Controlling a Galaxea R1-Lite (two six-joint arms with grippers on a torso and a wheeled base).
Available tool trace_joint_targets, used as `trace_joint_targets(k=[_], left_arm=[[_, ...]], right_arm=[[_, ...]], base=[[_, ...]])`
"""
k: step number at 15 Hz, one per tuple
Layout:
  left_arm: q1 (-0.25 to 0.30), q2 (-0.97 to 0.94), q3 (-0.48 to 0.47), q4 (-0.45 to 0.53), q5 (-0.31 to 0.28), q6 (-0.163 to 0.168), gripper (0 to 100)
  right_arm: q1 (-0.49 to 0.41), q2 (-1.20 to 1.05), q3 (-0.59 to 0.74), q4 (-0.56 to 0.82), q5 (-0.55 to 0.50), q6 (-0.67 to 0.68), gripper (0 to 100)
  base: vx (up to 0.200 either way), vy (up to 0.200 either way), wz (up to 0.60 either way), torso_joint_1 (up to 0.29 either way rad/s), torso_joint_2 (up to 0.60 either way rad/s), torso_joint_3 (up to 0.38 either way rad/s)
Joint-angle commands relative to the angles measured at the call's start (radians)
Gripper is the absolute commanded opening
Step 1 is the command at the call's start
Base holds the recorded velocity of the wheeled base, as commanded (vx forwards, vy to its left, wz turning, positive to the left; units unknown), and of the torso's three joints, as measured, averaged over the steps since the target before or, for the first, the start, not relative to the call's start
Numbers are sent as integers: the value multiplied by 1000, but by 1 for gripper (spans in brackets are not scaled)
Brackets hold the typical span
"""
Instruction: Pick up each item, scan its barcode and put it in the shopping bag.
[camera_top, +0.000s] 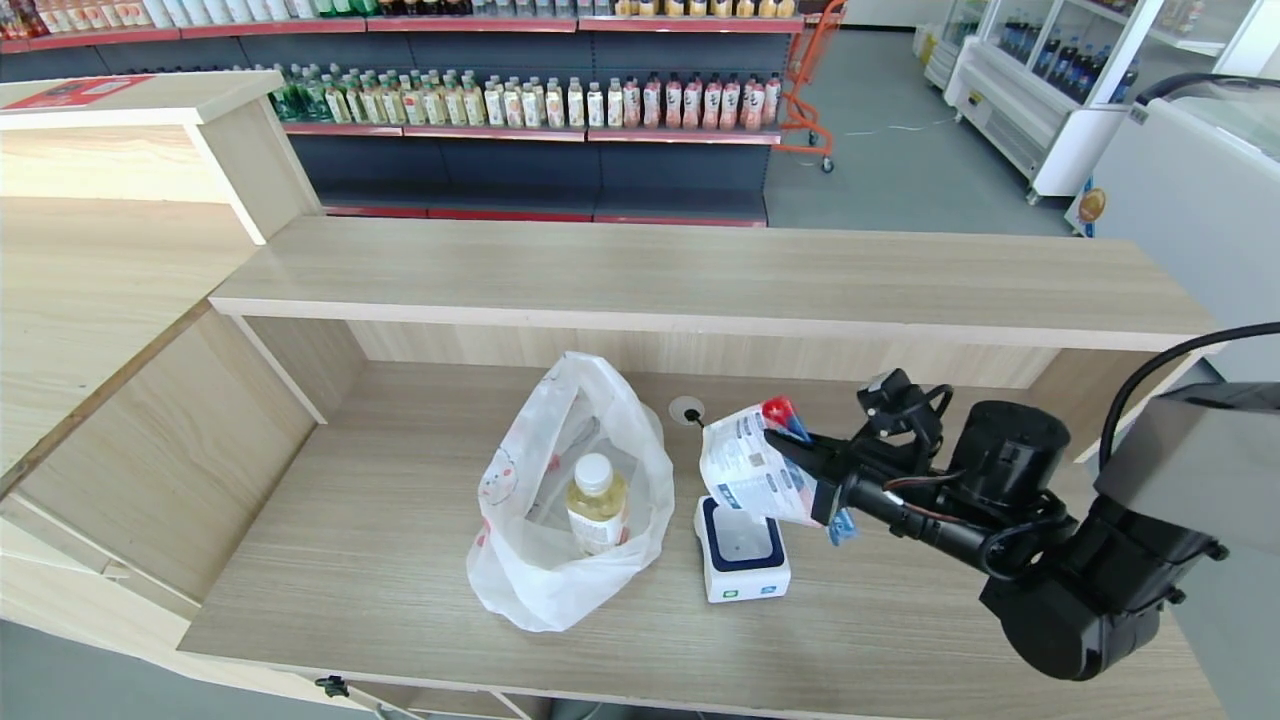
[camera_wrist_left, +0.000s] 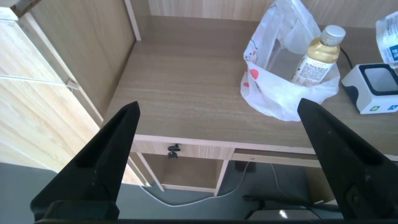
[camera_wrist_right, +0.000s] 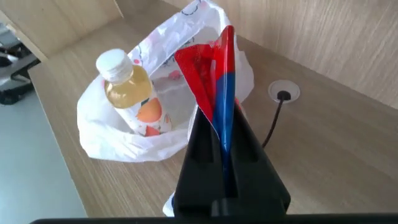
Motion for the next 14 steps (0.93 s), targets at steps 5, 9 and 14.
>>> trace_joint_targets(k=[5,9,14], left_arm=[[0,0,0,0,0,0,100],[0,0,0,0,0,-6,100],[0,0,0,0,0,-10,100]], right_arm=[[-38,-102,-91,173,-53,224,0],[11,-54,-142,174,-56,261,0],[25,-42,-171,190,-56,296,0]], base=[[0,0,0,0,0,0],[0,0,0,0,0,0],[0,0,0,0,0,0]])
